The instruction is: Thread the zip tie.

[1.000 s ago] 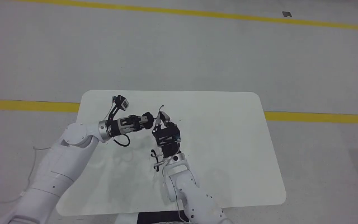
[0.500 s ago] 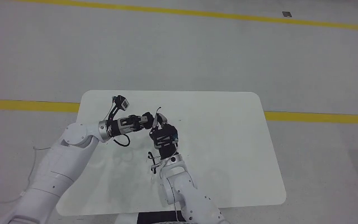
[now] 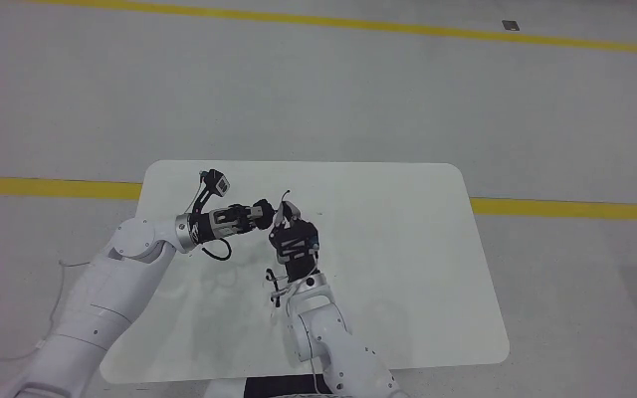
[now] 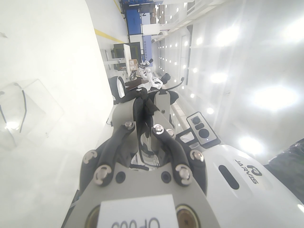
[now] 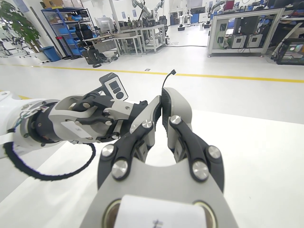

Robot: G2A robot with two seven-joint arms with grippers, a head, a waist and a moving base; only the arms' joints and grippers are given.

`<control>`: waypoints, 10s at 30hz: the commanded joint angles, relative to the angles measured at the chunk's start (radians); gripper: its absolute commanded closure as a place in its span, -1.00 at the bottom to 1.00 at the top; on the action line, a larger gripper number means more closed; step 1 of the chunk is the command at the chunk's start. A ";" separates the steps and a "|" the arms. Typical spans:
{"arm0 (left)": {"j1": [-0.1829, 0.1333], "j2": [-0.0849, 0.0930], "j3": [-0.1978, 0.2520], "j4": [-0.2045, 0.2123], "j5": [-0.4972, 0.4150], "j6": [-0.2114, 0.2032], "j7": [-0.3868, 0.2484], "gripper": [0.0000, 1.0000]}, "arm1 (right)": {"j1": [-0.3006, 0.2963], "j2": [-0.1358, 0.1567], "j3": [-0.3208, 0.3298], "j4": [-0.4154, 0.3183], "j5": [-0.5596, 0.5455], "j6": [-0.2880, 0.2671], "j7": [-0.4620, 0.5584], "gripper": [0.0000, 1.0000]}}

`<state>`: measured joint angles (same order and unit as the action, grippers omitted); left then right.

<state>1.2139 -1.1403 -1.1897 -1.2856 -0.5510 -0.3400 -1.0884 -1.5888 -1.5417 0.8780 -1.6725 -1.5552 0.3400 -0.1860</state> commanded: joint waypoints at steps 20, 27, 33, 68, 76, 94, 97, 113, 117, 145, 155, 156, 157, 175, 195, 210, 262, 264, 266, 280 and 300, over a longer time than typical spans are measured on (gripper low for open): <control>0.000 0.000 0.000 0.000 0.000 0.000 0.000 1.00 | -0.006 -0.006 0.000 0.005 0.008 -0.026 0.011 1.00; 0.000 0.000 0.000 0.000 0.000 0.000 0.000 1.00 | -0.004 -0.006 -0.002 0.007 0.003 -0.029 0.018 1.00; 0.000 0.000 0.000 0.000 0.000 0.000 0.000 1.00 | -0.003 -0.006 -0.003 0.011 0.003 -0.029 0.020 1.00; 0.000 0.000 0.000 0.000 0.000 0.000 0.000 1.00 | -0.084 0.033 0.072 -0.090 -0.015 -0.097 -0.088 -1.00; 0.019 0.002 -0.044 0.018 -0.255 0.131 -0.036 1.00 | 0.026 0.133 0.047 0.072 -0.015 0.000 -0.315 -1.00; 0.020 0.013 -0.056 0.016 -0.407 0.300 -0.184 1.00 | 0.233 0.309 -0.134 0.166 -0.015 0.000 -0.381 -1.00; 0.020 0.013 -0.056 0.016 -0.407 0.300 -0.184 1.00 | 0.233 0.309 -0.134 0.166 -0.015 0.000 -0.381 -1.00; 0.004 -0.007 0.002 0.053 -0.569 0.406 -0.142 1.00 | 0.347 0.340 -0.269 0.222 -0.015 0.000 -0.451 -1.00; -0.004 -0.010 0.015 0.061 -0.574 0.404 -0.138 1.00 | 0.363 0.340 -0.288 0.217 -0.015 0.000 -0.452 -1.00; 0.017 -0.006 0.017 0.026 -0.563 0.407 -0.122 1.00 | 0.364 0.330 -0.276 0.230 -0.015 0.000 -0.434 0.26; 0.017 -0.006 0.017 0.026 -0.563 0.407 -0.122 1.00 | 0.379 0.316 -0.306 0.243 -0.015 0.000 -0.436 0.42; 0.017 -0.006 0.017 0.026 -0.563 0.407 -0.122 1.00 | 0.381 0.314 -0.308 0.245 -0.015 0.000 -0.436 0.42; 0.017 -0.006 0.017 0.026 -0.563 0.407 -0.122 1.00 | 0.382 0.313 -0.310 0.246 -0.015 0.000 -0.436 0.42; 0.017 -0.006 0.017 0.026 -0.563 0.407 -0.122 1.00 | 0.391 0.304 -0.311 0.257 -0.015 0.000 -0.459 0.60; 0.017 -0.006 0.017 0.026 -0.563 0.407 -0.122 1.00 | 0.384 0.298 -0.300 0.264 -0.015 0.000 -0.447 1.00; 0.017 -0.006 0.017 0.026 -0.563 0.407 -0.122 1.00 | 0.381 0.297 -0.293 0.277 -0.015 0.000 -0.423 1.00; 0.017 -0.006 0.017 0.026 -0.563 0.407 -0.122 1.00 | 0.355 0.312 -0.255 0.296 -0.015 0.000 -0.365 1.00; 0.017 -0.006 0.017 0.026 -0.563 0.407 -0.122 1.00 | 0.354 0.313 -0.254 0.297 -0.015 0.000 -0.364 1.00; 0.017 -0.006 0.017 0.026 -0.563 0.407 -0.122 1.00 | 0.354 0.313 -0.254 0.297 -0.015 0.000 -0.363 1.00; 0.017 -0.006 0.017 0.026 -0.563 0.407 -0.122 1.00 | 0.358 0.316 -0.260 0.302 -0.015 0.000 -0.351 1.00; 0.017 -0.006 0.017 0.026 -0.563 0.407 -0.122 1.00 | 0.367 0.321 -0.267 0.313 -0.015 0.000 -0.322 1.00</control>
<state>1.2313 -1.1466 -1.1732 -1.2591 -1.1139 0.0666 -1.2106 -1.2213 -1.2212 0.6101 -1.3601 -1.5700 0.3400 -0.5085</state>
